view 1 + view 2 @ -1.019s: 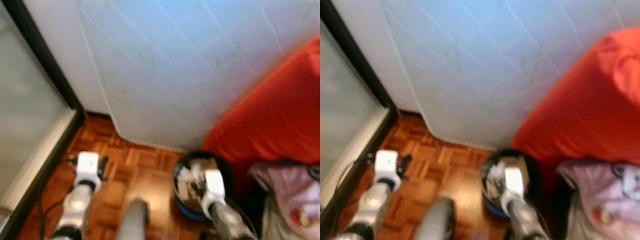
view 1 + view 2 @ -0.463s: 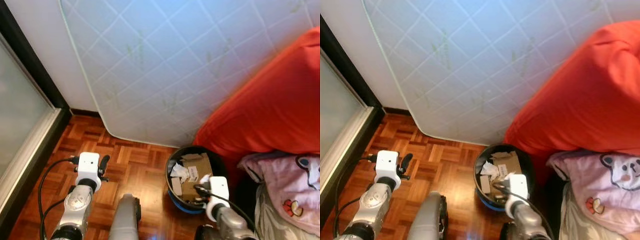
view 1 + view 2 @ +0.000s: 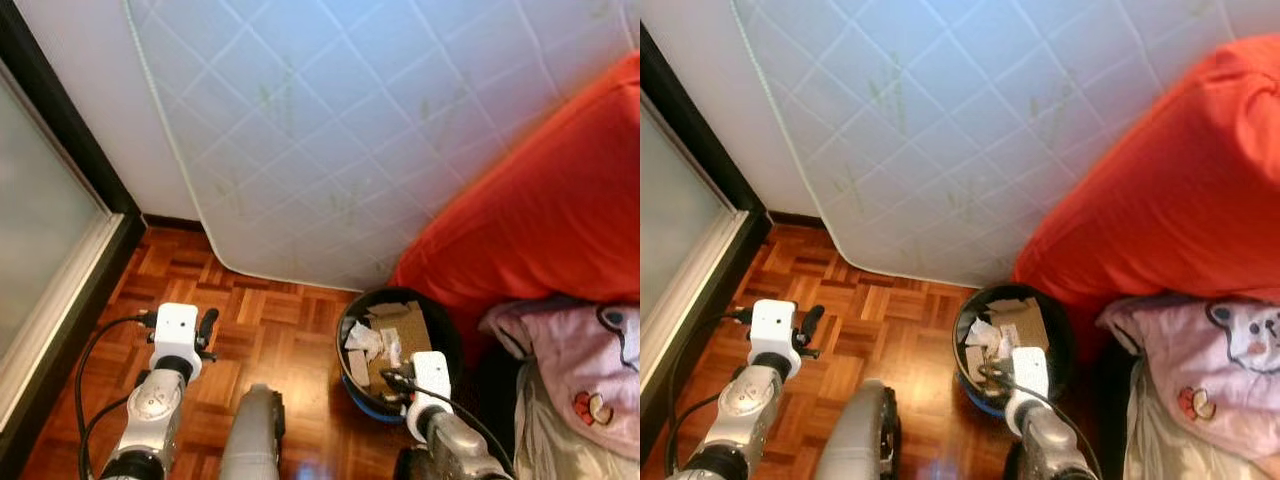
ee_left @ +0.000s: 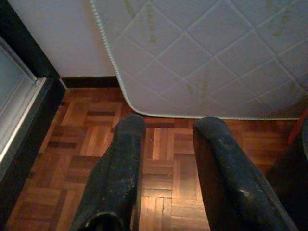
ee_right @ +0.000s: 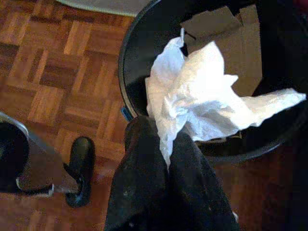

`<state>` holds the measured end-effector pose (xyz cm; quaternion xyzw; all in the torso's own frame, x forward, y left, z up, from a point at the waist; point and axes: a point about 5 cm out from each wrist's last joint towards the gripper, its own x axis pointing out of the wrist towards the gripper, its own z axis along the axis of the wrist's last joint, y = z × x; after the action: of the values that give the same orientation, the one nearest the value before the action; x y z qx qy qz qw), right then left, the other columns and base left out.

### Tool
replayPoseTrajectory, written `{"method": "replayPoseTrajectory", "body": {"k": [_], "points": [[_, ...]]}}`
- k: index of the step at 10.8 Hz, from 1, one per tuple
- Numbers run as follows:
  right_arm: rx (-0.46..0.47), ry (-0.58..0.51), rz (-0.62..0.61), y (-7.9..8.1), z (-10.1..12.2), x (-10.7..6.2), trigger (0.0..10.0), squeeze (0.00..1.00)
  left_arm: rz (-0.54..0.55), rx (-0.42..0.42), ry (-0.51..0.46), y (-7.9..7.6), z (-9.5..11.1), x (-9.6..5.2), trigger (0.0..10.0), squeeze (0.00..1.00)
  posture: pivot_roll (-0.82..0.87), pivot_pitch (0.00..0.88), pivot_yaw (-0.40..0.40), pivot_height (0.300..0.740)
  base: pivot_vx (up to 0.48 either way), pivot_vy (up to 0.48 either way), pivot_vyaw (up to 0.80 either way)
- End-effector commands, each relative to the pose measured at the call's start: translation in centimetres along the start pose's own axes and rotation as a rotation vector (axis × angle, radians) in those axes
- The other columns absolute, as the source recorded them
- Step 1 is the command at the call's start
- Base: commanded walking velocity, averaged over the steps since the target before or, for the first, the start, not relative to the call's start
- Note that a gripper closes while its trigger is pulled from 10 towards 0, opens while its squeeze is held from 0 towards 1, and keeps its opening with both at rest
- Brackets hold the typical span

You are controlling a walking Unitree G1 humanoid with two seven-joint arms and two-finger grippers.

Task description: Clean up the room

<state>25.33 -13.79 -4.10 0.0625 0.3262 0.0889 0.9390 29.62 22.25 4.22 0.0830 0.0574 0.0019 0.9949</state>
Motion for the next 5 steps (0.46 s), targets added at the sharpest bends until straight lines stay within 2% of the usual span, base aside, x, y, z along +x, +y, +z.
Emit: {"method": "replayPoseTrajectory", "body": {"k": [1, 5], "points": [[-0.014, 0.013, 0.016, 0.30, -0.11, 0.05, 10.0, 0.00, 0.008, -0.007, 0.031, 0.30, -0.67, -0.48, 10.0, 0.00, 0.27, 0.242, -0.037, 0.627, 0.251, 0.000, 0.00], [-0.013, 0.017, 0.003, 0.21, -0.26, 0.01, 10.0, 0.00, 0.006, -0.004, 0.027, 0.26, -0.55, -0.42, 10.0, 0.00, 0.27, 0.243, -0.037, 0.627, 0.271, 0.000, 0.00]]}}
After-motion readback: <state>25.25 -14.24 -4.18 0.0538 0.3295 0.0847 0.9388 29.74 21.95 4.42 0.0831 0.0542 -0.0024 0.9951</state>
